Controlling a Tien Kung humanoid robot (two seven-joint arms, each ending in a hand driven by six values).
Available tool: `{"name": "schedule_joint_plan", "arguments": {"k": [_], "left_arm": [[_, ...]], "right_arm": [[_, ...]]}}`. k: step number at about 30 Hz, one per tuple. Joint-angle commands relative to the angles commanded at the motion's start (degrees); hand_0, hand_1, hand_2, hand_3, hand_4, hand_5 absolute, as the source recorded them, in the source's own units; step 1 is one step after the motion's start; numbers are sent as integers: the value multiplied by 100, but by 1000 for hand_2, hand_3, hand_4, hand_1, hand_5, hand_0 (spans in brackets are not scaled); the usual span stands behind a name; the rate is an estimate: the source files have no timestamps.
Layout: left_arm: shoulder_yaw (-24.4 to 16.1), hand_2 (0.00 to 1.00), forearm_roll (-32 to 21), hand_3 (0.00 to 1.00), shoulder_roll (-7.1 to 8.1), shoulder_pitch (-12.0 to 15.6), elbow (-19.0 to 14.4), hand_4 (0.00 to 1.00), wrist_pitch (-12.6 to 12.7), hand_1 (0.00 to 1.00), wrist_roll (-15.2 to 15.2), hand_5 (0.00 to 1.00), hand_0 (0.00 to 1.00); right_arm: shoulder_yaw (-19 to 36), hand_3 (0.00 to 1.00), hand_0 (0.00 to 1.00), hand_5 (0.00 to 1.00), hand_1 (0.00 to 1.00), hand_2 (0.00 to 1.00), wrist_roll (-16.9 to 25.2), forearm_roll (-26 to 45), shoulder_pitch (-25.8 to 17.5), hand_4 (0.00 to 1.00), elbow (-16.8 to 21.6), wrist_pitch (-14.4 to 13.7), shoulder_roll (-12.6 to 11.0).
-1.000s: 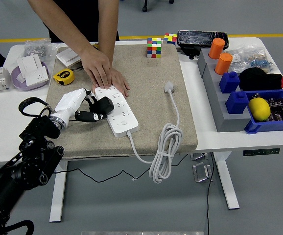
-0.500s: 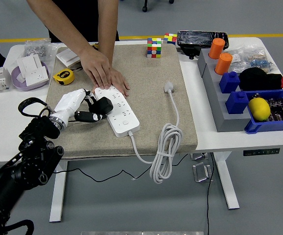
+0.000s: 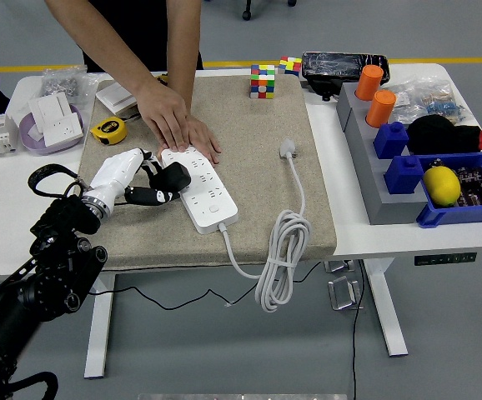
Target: Pick up the plug,place it near the board,insert it into the board,press the button
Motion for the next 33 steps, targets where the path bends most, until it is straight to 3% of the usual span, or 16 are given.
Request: {"name": "schedule_joint_plan", "arguments": {"k": [33], "left_arm": [[13,419,0,295,0,-1,66,551,-44,646,-6,262,712]], "right_arm": [[5,837,861,998,859,832,16,47,-1,998,-10,-21,-3]]}}
